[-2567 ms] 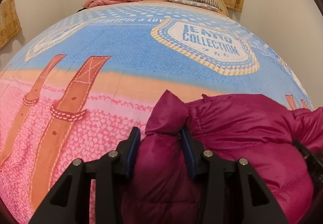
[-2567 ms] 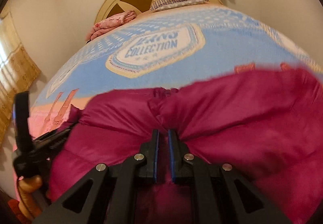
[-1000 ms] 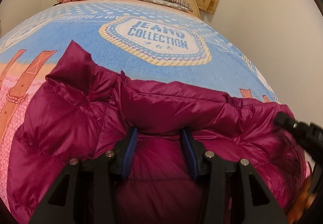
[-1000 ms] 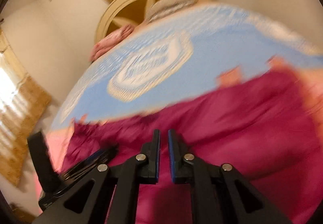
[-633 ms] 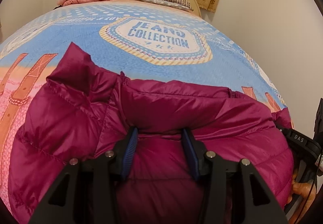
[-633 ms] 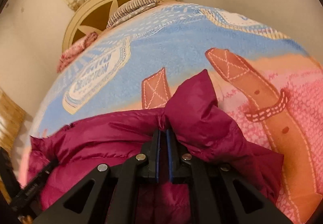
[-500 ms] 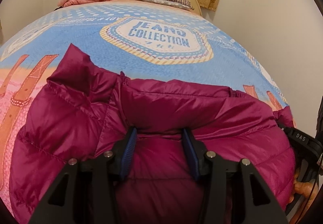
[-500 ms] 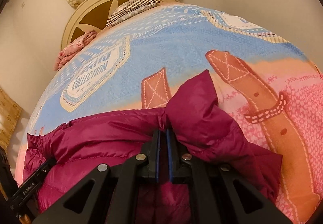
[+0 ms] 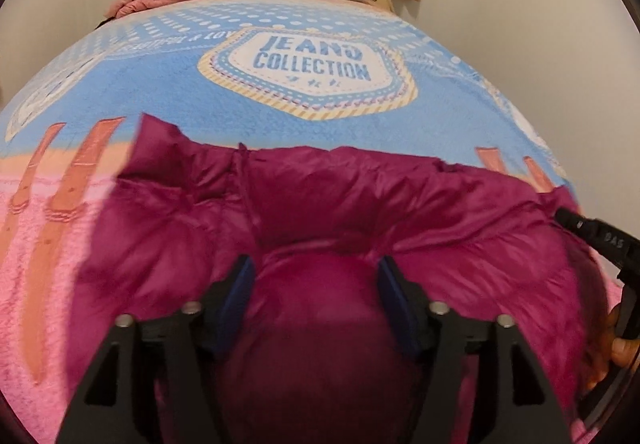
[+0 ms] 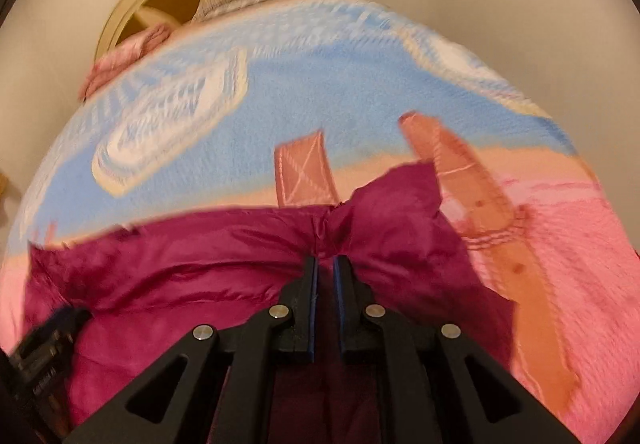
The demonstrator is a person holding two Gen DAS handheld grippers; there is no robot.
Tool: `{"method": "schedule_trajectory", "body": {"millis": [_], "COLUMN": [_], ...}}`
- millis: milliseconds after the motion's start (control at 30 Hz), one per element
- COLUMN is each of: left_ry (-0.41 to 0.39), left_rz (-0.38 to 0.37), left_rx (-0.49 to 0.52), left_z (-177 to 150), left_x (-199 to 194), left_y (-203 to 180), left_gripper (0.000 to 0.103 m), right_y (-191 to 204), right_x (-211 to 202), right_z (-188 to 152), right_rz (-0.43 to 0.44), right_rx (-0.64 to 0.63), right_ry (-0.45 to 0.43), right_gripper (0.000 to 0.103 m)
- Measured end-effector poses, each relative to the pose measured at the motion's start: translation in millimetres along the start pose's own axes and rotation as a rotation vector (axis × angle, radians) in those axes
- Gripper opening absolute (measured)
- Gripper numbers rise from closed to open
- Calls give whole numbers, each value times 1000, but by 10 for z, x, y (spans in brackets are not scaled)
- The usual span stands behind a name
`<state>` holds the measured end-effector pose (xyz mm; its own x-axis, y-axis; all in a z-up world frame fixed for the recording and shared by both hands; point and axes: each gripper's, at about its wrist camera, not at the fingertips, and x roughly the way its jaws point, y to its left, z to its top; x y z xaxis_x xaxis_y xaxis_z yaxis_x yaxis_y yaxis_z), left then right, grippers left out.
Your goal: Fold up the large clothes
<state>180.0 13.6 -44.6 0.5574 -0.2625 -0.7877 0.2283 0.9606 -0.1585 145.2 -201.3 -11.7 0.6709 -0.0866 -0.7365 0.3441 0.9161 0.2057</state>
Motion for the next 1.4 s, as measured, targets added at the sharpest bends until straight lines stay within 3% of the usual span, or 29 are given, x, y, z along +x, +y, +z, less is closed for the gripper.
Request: {"method": "schedule_trajectory", "body": {"millis": [100,200,300,433,600,800,933,1067,1167,1267,1400], "left_ry": [-93,-149,-138,-82,-24,-30,-110,-64,-63,-3,-23], "left_rz": [-1,-13,18,-24,-61,-85,-157,-160,-256,-462,-430], "left_rx": [-51,-127,-162,-174,-209,-209,-262,-311,-344,-453,-461], "left_z": [-101,-274,-411,-546,-597,-675,-908,-934,-867,-871,-899], "left_x": [-408,-629,-630,-519,-360,-463,-772,-644,-602,-494,-492], "left_y": [285,561,698,773,804,838,1034,1170,1145,1120,1060], "left_gripper": [94,97,96,96,97,96,97,97,97,97,95], "right_y": [165,440,793,1076,1106,1161,1162,1141,1108,1103,1099], "right_x": [-400,-624,-649,-499,-101,-58,-56,-71,-77,-77,-64], "right_z": [-205,-541,-833,-1028,-1129,-1204,-1211,-1198,-1196,-1196,-1188], "right_rz": [109,236,276,277,271,233,230,242,259,265,273], "right_rx": [-20,-54,-108,-136,-118,-180,-185,-175,-163,-159,-153], "right_ry": [-60,-71,-65,-28,39,12,7,6,8,10,11], "right_gripper": [8,8,8,7,6,4,4,4,4,4,4]}}
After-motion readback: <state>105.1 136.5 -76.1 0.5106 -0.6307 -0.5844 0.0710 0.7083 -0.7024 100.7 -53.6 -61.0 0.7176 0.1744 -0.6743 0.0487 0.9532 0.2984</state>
